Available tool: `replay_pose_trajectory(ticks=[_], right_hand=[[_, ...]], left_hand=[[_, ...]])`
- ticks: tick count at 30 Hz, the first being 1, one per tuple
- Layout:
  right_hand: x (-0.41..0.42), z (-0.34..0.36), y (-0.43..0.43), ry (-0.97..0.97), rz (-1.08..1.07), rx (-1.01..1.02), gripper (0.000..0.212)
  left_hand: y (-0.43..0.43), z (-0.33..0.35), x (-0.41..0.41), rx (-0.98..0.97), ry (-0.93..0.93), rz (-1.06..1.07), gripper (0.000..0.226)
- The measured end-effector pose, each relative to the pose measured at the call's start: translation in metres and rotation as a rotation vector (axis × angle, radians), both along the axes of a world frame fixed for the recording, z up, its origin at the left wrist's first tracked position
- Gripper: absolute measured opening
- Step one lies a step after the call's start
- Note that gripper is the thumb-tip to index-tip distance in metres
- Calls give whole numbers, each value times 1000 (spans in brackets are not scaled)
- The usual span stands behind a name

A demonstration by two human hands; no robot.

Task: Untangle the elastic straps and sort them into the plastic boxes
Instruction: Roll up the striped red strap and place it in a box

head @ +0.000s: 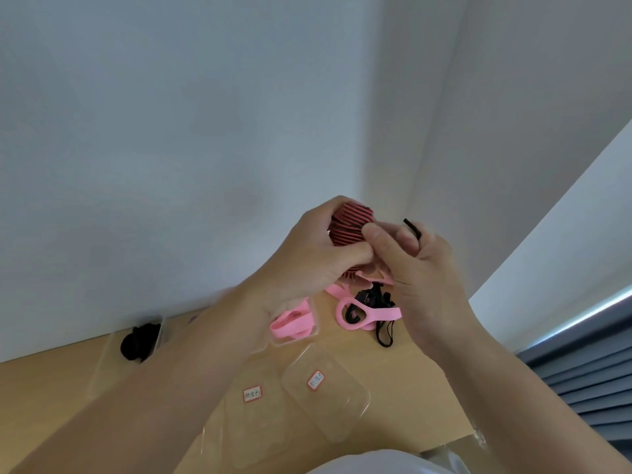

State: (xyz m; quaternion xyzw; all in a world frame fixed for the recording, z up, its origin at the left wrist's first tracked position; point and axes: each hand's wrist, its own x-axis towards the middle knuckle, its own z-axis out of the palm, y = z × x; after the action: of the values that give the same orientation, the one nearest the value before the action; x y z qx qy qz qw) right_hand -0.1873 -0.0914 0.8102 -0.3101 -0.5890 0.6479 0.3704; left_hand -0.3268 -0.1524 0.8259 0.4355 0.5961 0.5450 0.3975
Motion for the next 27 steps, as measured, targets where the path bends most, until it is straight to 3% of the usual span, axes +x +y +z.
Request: replay_pose_trajectory(ticks=[4,8,12,15,19,25,27], right_hand=[[0,-9,-6,-246,-13,214,48],[15,-9,4,-308,31,84,62],[23,-9,3,-283,63,182,60],[29,-14,-5,-302,69,237,55],[37,-18,-18,-260,72,229,57],[42,-6,-9,-141,-20,141,46],[40,-3,-7,-92,-43,164,34]], left_hand=[[13,3,0,49,-102,99,15],[5,2,-13,14,-171,6,16],[0,-8,-22,-53,-220,101,25],[-3,-21,-30,-81,-262,244,18],[-3,-43,-26,-131,-96,351,16],[7,-46,-3,-99,173,325,18],[14,-40,8,-95,190,341,19]])
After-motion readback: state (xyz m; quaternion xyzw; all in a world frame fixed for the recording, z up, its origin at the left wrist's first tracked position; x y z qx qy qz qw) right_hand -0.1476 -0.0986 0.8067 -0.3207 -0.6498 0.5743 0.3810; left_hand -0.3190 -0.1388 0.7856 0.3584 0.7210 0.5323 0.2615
